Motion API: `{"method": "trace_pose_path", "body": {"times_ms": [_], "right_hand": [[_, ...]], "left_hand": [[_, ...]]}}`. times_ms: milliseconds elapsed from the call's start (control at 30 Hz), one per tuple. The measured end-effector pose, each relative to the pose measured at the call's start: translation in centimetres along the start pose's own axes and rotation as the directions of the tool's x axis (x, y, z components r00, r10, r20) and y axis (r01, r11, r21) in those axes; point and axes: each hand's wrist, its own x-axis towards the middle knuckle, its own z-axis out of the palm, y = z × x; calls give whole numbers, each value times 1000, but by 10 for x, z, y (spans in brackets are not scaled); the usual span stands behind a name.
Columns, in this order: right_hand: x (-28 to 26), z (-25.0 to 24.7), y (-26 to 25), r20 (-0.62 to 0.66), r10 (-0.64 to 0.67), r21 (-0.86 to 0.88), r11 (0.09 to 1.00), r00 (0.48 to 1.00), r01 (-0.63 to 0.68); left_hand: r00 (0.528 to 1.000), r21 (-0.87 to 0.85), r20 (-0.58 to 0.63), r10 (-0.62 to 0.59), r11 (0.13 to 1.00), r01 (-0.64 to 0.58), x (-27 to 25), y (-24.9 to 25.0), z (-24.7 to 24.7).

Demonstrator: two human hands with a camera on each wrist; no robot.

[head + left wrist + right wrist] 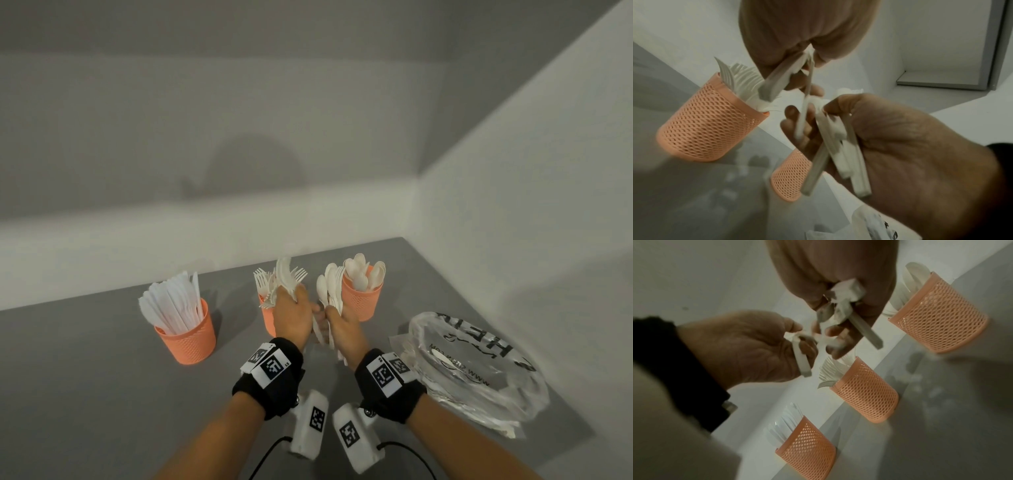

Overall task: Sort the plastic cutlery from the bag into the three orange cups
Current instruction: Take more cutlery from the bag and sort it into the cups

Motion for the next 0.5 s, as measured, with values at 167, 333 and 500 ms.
{"method": "trace_pose_path", "body": {"times_ms": [167,333,500], "right_hand": [[2,-12,-2,-48,-213,-299,935,976,189],[-3,-12,-4,-12,-356,-503,810,934,302],[-19,-4,-2,102,-375,-723,609,921,328]], "left_hand": [[997,-57,41,63,997,-60,4,2,-9],[965,-148,245,-96,980,135,-4,0,1],[957,-254,287,-42,960,118,-9,12,4]]}}
